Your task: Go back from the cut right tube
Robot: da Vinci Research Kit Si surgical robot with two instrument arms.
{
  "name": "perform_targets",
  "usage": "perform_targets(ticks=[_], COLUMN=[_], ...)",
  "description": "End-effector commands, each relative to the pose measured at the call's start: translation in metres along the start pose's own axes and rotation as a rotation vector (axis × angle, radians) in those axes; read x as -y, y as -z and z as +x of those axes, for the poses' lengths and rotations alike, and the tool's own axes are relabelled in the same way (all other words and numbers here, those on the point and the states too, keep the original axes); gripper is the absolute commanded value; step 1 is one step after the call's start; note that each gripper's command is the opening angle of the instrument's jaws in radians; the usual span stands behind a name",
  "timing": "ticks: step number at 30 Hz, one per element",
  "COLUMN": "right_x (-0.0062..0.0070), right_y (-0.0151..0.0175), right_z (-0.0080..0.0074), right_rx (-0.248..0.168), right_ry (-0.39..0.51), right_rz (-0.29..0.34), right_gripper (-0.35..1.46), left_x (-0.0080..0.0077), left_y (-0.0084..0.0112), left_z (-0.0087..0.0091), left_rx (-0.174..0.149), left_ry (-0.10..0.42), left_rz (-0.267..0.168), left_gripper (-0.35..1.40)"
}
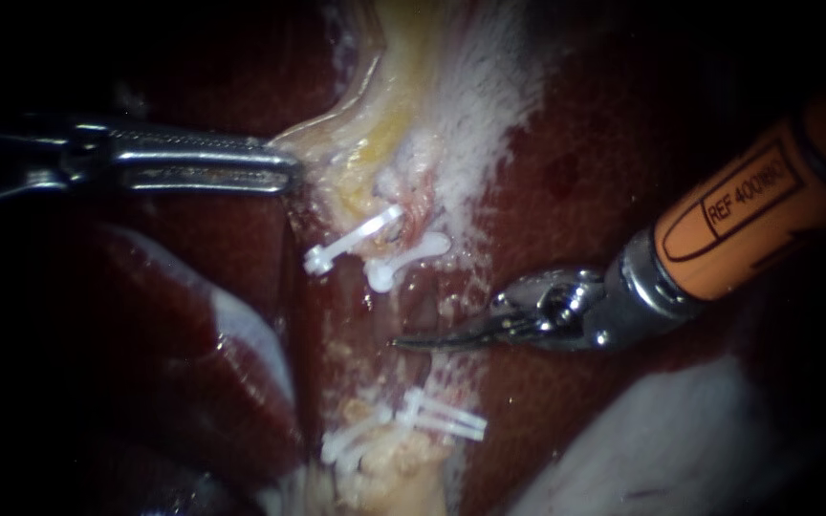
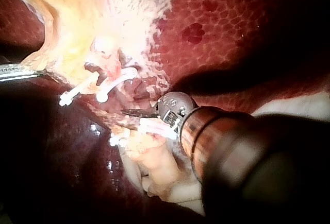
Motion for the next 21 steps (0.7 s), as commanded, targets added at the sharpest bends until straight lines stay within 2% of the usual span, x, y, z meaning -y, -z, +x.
perform_targets(ticks=[1,13,17,21], right_x=[0.0000,0.0004,0.0004,0.0004], right_y=[0.0000,-0.0001,-0.0001,-0.0001], right_z=[0.0000,-0.0001,-0.0002,-0.0002], right_rx=[0.000,-0.008,-0.011,-0.017], right_ry=[0.000,0.001,0.001,0.001], right_rz=[0.000,-0.008,-0.010,-0.008], right_gripper=[-0.35,-0.33,0.00,0.19], left_x=[0.0000,0.0001,0.0001,0.0002], left_y=[0.0001,0.0001,0.0001,0.0002], left_z=[-0.0001,0.0000,-0.0001,-0.0001], left_rx=[0.000,0.000,0.000,0.000], left_ry=[0.000,0.000,0.000,0.000], left_rz=[0.001,0.000,0.000,0.000], left_gripper=[-0.35,-0.35,-0.35,-0.35])
